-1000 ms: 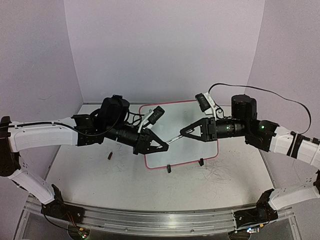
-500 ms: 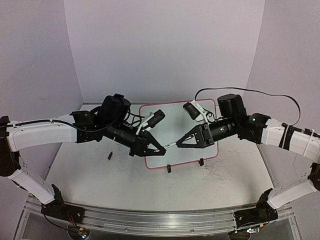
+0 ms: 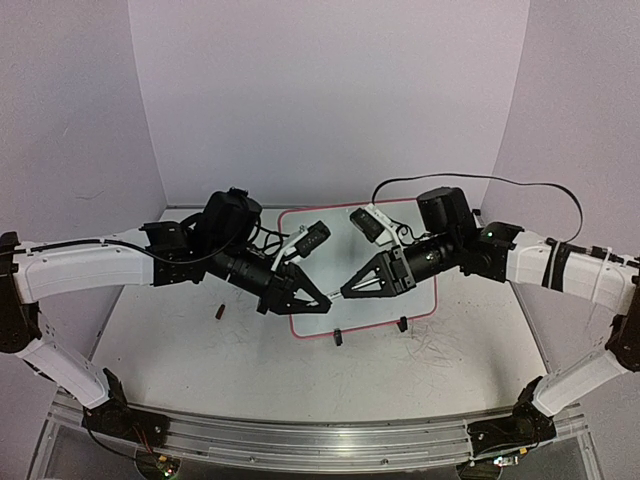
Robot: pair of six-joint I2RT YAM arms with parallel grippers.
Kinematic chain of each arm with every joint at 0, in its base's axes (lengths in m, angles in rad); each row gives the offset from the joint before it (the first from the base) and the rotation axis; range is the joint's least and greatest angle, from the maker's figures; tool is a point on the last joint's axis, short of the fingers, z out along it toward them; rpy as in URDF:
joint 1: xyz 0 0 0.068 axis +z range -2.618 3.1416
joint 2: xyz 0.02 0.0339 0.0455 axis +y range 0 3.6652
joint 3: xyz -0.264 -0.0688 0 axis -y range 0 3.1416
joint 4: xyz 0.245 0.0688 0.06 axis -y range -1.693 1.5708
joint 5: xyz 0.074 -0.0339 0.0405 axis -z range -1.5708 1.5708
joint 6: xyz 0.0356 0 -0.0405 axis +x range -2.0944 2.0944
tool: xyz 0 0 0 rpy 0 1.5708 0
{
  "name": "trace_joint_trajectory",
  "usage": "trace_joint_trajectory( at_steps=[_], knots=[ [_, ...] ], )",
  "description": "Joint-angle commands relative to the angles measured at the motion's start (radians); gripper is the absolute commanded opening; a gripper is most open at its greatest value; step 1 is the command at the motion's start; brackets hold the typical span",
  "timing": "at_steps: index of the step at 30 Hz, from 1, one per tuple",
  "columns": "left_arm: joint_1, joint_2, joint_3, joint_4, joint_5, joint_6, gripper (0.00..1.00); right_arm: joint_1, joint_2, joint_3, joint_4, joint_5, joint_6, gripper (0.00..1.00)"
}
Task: Write a sentence on the whiteboard
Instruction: Pass from the left arm to the right
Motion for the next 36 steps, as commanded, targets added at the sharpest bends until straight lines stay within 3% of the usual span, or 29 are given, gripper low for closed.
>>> trace_joint_trajectory(
  at_steps=[1,8,16,18,22,24,28,36],
  knots=[
    [0.001,-0.009,0.036,0.027,0.016,0.000,0.00,0.021,0.017,0.053,0.028,-0.020,0.003,0.23],
    [0.001,-0.001,0.036,0.037,0.022,-0.003,0.00,0.041,0.043,0.060,0.043,-0.029,0.019,0.17],
    [0.001,-0.008,0.021,0.043,0.007,-0.009,0.00,0.042,0.030,0.045,0.098,-0.037,0.061,0.00],
    [0.003,-0.025,0.009,0.043,-0.049,-0.016,0.15,0.042,0.017,0.035,0.097,-0.002,0.053,0.00],
    [0.015,-0.094,-0.024,0.043,-0.169,-0.050,0.61,0.041,-0.028,-0.006,0.066,0.145,0.010,0.00],
    [0.017,-0.129,-0.036,0.043,-0.224,-0.064,0.79,0.041,-0.053,-0.020,0.022,0.266,-0.026,0.00],
    [0.024,-0.185,-0.067,0.046,-0.356,-0.114,0.90,0.041,-0.107,-0.008,-0.113,0.544,-0.104,0.00],
    [0.032,-0.270,-0.131,0.086,-0.811,-0.278,0.90,0.041,-0.305,-0.040,-0.185,0.959,-0.167,0.00]
  ],
)
